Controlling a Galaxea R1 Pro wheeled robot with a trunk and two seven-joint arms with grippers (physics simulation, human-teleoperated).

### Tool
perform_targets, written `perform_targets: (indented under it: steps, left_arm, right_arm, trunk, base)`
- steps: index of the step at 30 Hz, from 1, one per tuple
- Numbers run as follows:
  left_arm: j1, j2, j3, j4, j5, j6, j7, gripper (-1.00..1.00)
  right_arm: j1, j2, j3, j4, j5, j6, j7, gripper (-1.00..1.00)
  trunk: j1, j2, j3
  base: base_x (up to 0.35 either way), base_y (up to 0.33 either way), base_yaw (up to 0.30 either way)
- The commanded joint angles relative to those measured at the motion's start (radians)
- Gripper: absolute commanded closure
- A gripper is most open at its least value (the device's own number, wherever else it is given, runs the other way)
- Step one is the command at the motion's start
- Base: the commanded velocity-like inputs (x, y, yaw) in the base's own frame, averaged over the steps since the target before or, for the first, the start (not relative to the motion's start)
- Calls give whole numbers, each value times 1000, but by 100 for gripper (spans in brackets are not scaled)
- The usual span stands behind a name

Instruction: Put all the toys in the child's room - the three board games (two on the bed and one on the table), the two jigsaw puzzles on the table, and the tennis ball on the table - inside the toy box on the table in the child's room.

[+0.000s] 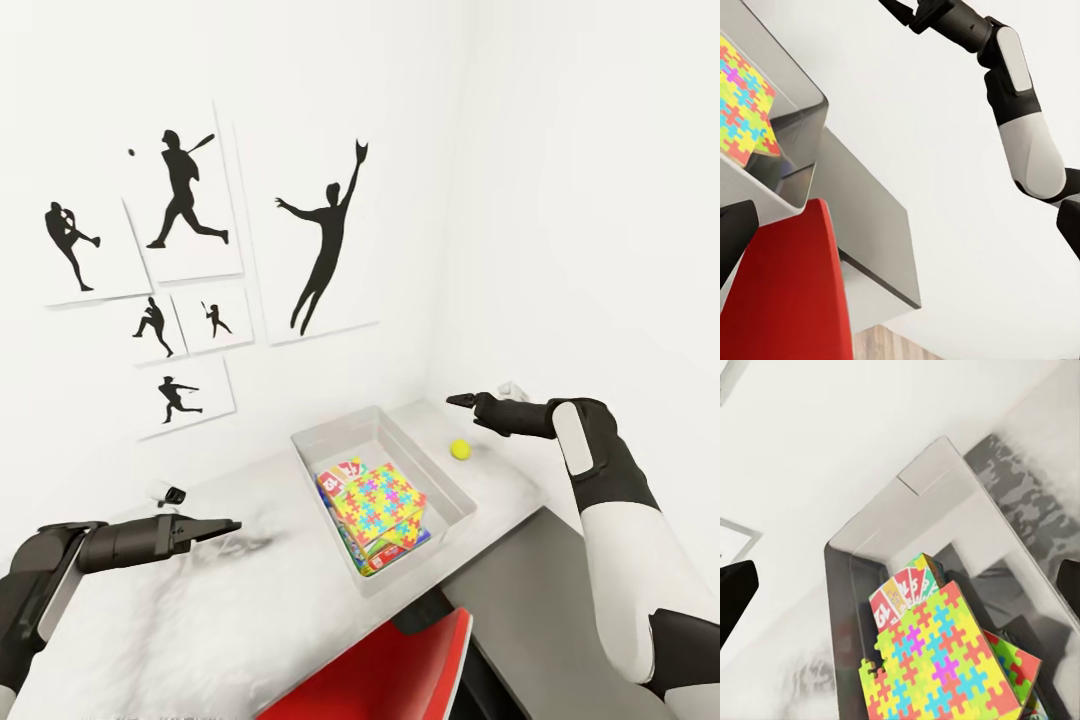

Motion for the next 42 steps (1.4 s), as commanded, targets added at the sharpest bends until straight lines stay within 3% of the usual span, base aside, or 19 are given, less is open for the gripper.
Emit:
perform_targets:
  steps: [1, 42]
  left_arm:
    - [-1, 0, 0, 0, 0, 11, -4, -100]
    - [0, 0, 1, 0, -2, 10, -4, -100]
  right_arm:
    - [-1, 0, -2, 0, 9, 4, 10, -100]
    - [1, 0, -4, 3, 9, 4, 10, -100]
  trunk:
    - [1, -2, -2]
    - [1, -2, -2]
  base:
    - [0, -21, 45]
    - [0, -60, 3]
